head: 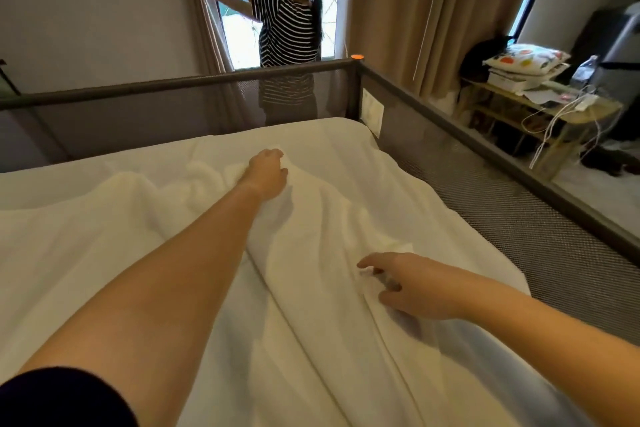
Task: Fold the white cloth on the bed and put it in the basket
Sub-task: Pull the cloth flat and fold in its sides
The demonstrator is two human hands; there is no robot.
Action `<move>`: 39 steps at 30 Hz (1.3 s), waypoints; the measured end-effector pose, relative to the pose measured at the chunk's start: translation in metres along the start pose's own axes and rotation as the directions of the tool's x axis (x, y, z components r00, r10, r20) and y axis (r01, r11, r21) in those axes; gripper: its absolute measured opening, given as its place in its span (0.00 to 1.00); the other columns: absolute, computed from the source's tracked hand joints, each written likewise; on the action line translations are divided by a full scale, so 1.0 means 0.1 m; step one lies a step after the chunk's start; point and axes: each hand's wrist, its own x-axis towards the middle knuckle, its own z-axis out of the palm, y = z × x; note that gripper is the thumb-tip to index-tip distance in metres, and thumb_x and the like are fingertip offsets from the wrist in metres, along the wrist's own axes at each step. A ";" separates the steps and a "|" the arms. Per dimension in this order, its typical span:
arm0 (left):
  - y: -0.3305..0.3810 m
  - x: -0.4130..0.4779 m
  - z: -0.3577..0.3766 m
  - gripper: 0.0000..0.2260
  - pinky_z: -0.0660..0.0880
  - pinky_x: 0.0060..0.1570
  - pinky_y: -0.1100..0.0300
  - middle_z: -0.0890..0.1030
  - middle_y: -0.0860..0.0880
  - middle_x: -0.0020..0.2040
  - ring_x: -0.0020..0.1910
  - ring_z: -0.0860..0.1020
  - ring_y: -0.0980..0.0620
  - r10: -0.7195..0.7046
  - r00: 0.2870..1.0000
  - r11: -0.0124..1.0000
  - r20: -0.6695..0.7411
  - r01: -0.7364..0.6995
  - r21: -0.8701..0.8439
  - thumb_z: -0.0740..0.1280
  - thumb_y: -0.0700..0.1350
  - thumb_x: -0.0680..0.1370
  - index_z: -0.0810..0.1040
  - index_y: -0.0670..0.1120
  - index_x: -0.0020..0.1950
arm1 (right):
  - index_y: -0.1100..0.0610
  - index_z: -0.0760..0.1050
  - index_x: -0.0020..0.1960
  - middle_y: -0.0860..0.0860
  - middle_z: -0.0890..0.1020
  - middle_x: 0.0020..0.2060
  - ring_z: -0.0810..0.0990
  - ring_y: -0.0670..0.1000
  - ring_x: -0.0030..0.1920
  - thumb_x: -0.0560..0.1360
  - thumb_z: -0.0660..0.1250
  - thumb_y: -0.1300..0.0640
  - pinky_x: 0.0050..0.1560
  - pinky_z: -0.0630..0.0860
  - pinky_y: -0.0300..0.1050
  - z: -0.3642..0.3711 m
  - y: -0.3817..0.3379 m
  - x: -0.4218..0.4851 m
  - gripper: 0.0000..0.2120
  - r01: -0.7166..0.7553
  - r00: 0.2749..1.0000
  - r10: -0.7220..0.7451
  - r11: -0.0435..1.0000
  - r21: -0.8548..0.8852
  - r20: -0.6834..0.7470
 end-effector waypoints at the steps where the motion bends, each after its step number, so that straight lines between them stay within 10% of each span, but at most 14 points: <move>1: 0.01 0.07 0.04 0.23 0.64 0.78 0.45 0.65 0.41 0.82 0.78 0.66 0.37 -0.016 1.000 1.000 -0.006 0.016 -0.012 0.62 0.46 0.87 0.65 0.44 0.82 | 0.39 0.69 0.75 0.38 0.79 0.56 0.79 0.42 0.50 0.82 0.67 0.50 0.52 0.74 0.39 -0.01 0.00 -0.01 0.23 0.003 1.000 -0.004 1.000 0.011 0.024; 4: 0.03 0.23 0.14 0.24 0.64 0.76 0.43 0.65 0.41 0.81 0.78 0.66 0.36 -0.092 0.995 0.995 -0.029 0.091 -0.035 0.60 0.49 0.87 0.62 0.44 0.83 | 0.41 0.79 0.64 0.41 0.77 0.49 0.79 0.46 0.48 0.80 0.66 0.38 0.50 0.75 0.42 -0.09 0.00 -0.02 0.15 -0.022 0.997 0.024 0.999 -0.033 0.070; 9: 0.02 0.33 0.19 0.24 0.63 0.74 0.44 0.71 0.40 0.78 0.75 0.70 0.36 -0.156 0.987 0.980 -0.024 0.158 0.121 0.55 0.53 0.88 0.62 0.47 0.83 | 0.54 0.77 0.33 0.48 0.77 0.27 0.73 0.48 0.29 0.76 0.65 0.28 0.36 0.72 0.45 -0.29 -0.06 -0.09 0.30 -0.215 0.976 0.215 0.977 -0.005 0.031; 14: -0.02 0.31 0.22 0.22 0.72 0.67 0.46 0.77 0.41 0.72 0.69 0.76 0.37 -0.124 0.987 0.989 0.099 0.115 0.097 0.61 0.55 0.84 0.75 0.45 0.74 | 0.48 0.74 0.45 0.46 0.77 0.39 0.79 0.54 0.42 0.77 0.69 0.51 0.43 0.77 0.52 -0.30 0.05 -0.08 0.05 -0.296 0.943 0.265 0.945 -0.142 -0.200; 18: -0.04 0.22 0.15 0.20 0.74 0.63 0.50 0.79 0.44 0.68 0.65 0.78 0.39 -0.113 0.987 0.993 0.110 0.110 0.030 0.70 0.53 0.79 0.79 0.49 0.69 | 0.54 0.69 0.70 0.53 0.76 0.62 0.80 0.57 0.54 0.81 0.68 0.60 0.49 0.75 0.50 -0.38 0.18 -0.11 0.20 -0.413 0.896 0.366 0.894 -0.171 -0.253; 23: -0.13 0.14 -0.05 0.12 0.78 0.60 0.50 0.83 0.44 0.60 0.58 0.80 0.39 -0.058 0.998 0.998 0.002 0.058 -0.016 0.73 0.47 0.76 0.83 0.49 0.59 | 0.56 0.76 0.44 0.54 0.86 0.44 0.85 0.55 0.42 0.75 0.75 0.56 0.32 0.75 0.42 -0.51 0.34 -0.15 0.08 -0.490 0.869 0.492 0.835 -0.252 -0.060; 31: -0.31 -0.05 -0.85 0.05 0.82 0.51 0.49 0.86 0.44 0.50 0.49 0.84 0.40 -0.088 0.929 0.990 -0.360 0.040 -0.137 0.74 0.45 0.77 0.89 0.51 0.51 | 0.52 0.84 0.38 0.45 0.83 0.30 0.79 0.43 0.29 0.76 0.78 0.49 0.34 0.75 0.37 -0.71 0.00 -0.40 0.10 -0.219 0.971 0.204 0.969 0.117 0.127; 39: -0.76 -0.56 -1.57 0.06 0.86 0.48 0.52 0.88 0.43 0.50 0.45 0.89 0.46 -0.280 0.914 0.785 -0.293 0.042 -0.618 0.71 0.42 0.78 0.87 0.49 0.51 | 0.51 0.88 0.54 0.49 0.91 0.46 0.88 0.49 0.43 0.81 0.73 0.52 0.47 0.83 0.45 -0.53 -0.78 -0.65 0.06 0.121 0.971 -0.195 0.898 0.423 0.138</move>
